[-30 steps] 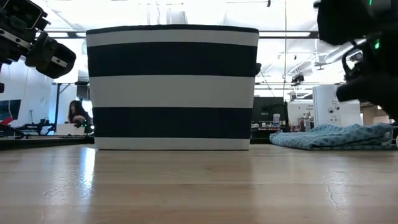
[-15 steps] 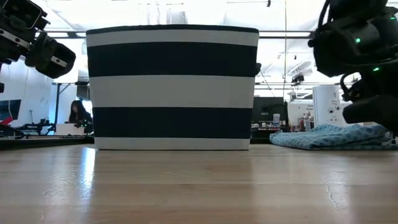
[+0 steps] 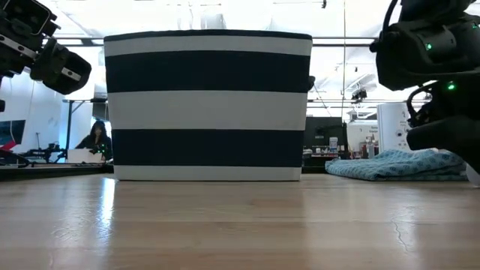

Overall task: Pick & place medical supplies in basket/bin
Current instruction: Put the left white medicine bottle into the blue bin, then put the white medicine bottle into the blue bin

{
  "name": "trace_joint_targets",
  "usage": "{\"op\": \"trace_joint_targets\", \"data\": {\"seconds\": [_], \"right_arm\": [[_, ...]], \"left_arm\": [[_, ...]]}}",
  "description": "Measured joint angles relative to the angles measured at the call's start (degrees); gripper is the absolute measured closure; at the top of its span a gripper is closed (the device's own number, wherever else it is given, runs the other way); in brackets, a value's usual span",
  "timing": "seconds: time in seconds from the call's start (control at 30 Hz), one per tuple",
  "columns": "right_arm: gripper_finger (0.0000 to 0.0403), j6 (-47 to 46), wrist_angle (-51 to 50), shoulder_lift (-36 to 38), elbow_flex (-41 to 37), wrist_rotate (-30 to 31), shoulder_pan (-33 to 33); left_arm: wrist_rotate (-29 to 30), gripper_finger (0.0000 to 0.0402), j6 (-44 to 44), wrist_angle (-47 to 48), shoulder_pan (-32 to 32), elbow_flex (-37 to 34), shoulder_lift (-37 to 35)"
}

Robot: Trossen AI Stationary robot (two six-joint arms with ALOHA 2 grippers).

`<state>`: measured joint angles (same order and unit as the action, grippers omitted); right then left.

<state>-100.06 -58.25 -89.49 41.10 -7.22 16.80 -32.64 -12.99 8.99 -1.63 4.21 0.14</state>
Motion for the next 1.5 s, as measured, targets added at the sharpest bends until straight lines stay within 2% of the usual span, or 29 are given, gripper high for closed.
{"op": "trace_joint_targets", "data": {"seconds": [0.17, 0.3, 0.4, 0.47, 0.6, 0.7, 0.8, 0.87, 1.03, 1.13, 1.23, 1.37, 1.5], "right_arm": [[0.0244, 6.8, 1.3, 0.0, 1.7, 2.4, 0.1], [0.0245, 18.9, 12.4, 1.6, 5.5, 4.4, 0.0], [0.0245, 21.0, 18.7, 4.4, 11.1, 6.4, -0.3], [0.0245, 21.1, 19.1, 6.6, 16.2, 11.1, -0.2], [0.0245, 23.7, 19.2, 9.9, 28.6, 24.6, -0.4], [0.0234, 29.6, 19.2, 10.0, 37.4, 30.8, -4.2], [0.0225, 38.1, 18.9, 6.3, 44.4, 30.9, -11.8], [0.0223, 44.3, 17.8, 2.1, 49.1, 28.7, -17.2], [0.0196, 55.7, 7.5, -7.2, 62.1, 16.8, -26.5], [0.0167, 58.5, -2.8, -11.6, 69.2, 16.1, -27.8], [0.0133, 60.7, -11.0, -15.1, 75.1, 16.9, -27.4], [0.0096, 62.0, -19.1, -17.0, 80.4, 23.8, -24.9], [0.0074, 60.6, -30.1, -16.9, 83.1, 29.5, -19.0]], "left_arm": [[0.0, 0.0203, 0.0, 0.0, 0.0, 0.0, 0.0], [0.0, 0.0203, 0.0, -0.2, 0.0, 0.0, 0.0], [0.0, 0.0203, 0.0, -0.2, 0.0, 0.0, 0.0], [0.0, 0.0203, 0.0, -0.2, 0.0, 0.0, 0.0], [0.0, 0.0203, 0.0, -0.3, 0.0, 0.0, 0.0], [0.0, 0.0203, 0.0, -0.4, -0.3, 0.0, 0.0], [0.0, 0.0203, 0.0, -0.8, -0.7, -0.2, 0.0], [0.0, 0.0203, 0.0, -1.3, -0.7, -0.2, 0.0], [0.0, 0.0203, 0.0, -1.3, -0.7, -0.2, 0.0], [0.0, 0.0203, 0.0, -1.3, -0.6, -0.3, 0.0], [0.0, 0.0203, 0.0, -1.5, -0.6, -0.3, 0.0], [0.0, 0.0203, 0.0, -1.5, -0.6, -0.3, 0.0], [0.0, 0.0203, 0.0, -1.5, -0.6, -0.3, 0.0]]}}
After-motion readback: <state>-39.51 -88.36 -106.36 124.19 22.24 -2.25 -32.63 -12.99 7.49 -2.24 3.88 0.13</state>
